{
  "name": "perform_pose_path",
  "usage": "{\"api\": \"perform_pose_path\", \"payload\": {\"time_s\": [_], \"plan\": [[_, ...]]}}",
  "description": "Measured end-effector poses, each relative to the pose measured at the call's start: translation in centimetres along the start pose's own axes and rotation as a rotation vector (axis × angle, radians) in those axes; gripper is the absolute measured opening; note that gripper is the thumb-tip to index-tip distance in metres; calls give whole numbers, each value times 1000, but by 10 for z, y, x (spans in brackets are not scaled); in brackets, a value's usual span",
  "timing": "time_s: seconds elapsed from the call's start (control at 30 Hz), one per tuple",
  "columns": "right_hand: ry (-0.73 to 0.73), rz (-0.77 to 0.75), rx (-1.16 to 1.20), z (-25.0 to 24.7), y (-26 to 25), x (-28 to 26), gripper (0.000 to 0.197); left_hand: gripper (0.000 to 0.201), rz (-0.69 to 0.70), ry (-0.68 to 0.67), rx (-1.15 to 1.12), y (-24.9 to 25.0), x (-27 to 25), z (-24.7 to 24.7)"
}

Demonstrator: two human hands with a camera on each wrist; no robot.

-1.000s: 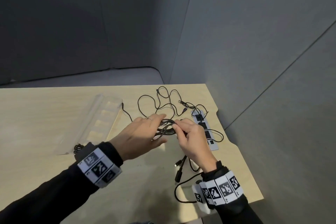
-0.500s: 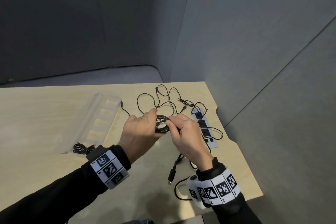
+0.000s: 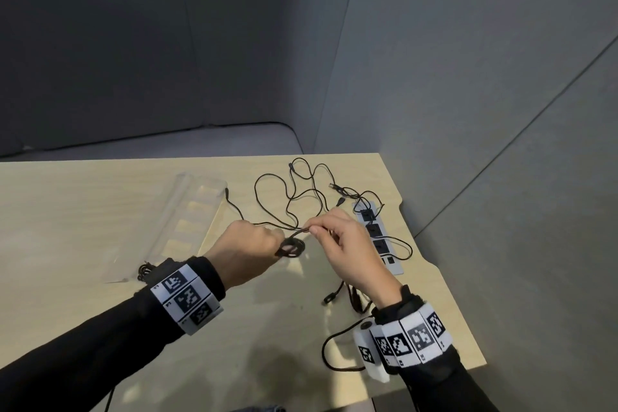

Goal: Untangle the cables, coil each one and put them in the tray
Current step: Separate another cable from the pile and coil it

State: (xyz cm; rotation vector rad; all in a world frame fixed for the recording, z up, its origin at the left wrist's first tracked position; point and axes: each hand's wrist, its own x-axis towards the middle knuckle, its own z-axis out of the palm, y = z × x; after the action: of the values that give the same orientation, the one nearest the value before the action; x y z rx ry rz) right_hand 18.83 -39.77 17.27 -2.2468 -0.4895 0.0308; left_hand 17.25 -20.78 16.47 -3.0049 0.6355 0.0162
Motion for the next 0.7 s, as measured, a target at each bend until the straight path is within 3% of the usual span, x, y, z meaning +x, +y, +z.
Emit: {"api": "perform_pose_path", "payload": {"time_s": [0.07,0.17,0.23,0.37,0.5,0.6,0.7], "plan": [[64,-30,-24,2,3,6,17,26,42,3,-40,0,0,-1],[88,4,55,11,3,9,21,25,-132,161,-232,4,6,-14],[0,27,3,17,-3,6,25,28,-237,185,-302,6,10,-15],[-281,-36,-424,24,-16,-5,30,29,-380,81,-277,8,12,-15],[-365,-136,-584,9,-26,-15,26,26,-328,-47,-133,3,11,-3],[-364,-211,-687,-11,-37,-11,15,10,-178,27,20,4,4,8],[-453,-274,-736,-17,-48,-7,14,10,-99,86,67,15,4,13]]}}
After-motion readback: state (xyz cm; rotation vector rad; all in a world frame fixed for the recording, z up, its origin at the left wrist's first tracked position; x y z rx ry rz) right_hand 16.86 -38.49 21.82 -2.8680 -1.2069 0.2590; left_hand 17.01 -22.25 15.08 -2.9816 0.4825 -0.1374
